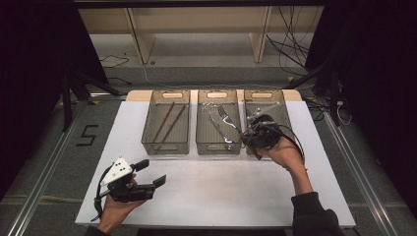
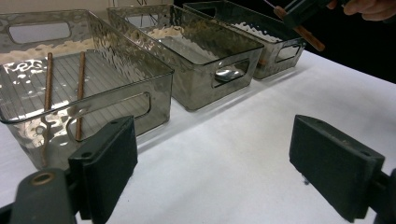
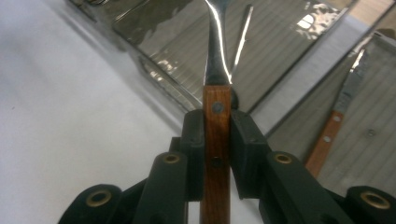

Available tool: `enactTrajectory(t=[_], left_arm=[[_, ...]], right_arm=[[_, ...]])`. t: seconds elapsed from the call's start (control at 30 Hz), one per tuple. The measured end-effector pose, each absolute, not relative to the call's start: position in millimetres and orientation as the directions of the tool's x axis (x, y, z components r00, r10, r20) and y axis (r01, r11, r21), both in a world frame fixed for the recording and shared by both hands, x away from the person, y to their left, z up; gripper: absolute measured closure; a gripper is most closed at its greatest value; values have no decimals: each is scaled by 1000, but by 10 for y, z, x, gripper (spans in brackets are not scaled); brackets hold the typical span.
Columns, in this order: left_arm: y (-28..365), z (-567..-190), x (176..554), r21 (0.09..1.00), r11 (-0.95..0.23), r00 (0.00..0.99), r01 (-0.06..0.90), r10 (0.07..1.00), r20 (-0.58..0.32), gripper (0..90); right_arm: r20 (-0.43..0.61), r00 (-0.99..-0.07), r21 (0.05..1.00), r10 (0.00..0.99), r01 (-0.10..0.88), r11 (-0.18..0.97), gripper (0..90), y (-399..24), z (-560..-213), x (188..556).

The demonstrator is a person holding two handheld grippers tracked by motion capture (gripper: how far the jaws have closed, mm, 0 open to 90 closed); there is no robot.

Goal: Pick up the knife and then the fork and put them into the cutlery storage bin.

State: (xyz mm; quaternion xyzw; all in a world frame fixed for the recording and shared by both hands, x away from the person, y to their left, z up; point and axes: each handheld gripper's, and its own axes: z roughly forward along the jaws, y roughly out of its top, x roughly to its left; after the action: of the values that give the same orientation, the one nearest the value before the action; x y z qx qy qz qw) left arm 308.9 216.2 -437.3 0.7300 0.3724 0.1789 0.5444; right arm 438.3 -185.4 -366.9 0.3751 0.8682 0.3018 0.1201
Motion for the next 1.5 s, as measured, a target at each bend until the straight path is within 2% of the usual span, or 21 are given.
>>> enactTrajectory(t=[0.4,0.73,1.5], left_arm=[[2161,-4370,3085,929,-126,659,348,738,-147,148],[2162,-4369,3085,929,-126,659,348,738,-146,148],[2163,-4368,3085,929,-127,659,348,738,-146,148]], right_arm=[[25,-617,624,787,624,470,775,-2026,-3576,4607],[55,-509,642,859,677,360,774,-2206,-3537,4811],[88,-349,611,933,758,227,773,-2423,-3718,5096]])
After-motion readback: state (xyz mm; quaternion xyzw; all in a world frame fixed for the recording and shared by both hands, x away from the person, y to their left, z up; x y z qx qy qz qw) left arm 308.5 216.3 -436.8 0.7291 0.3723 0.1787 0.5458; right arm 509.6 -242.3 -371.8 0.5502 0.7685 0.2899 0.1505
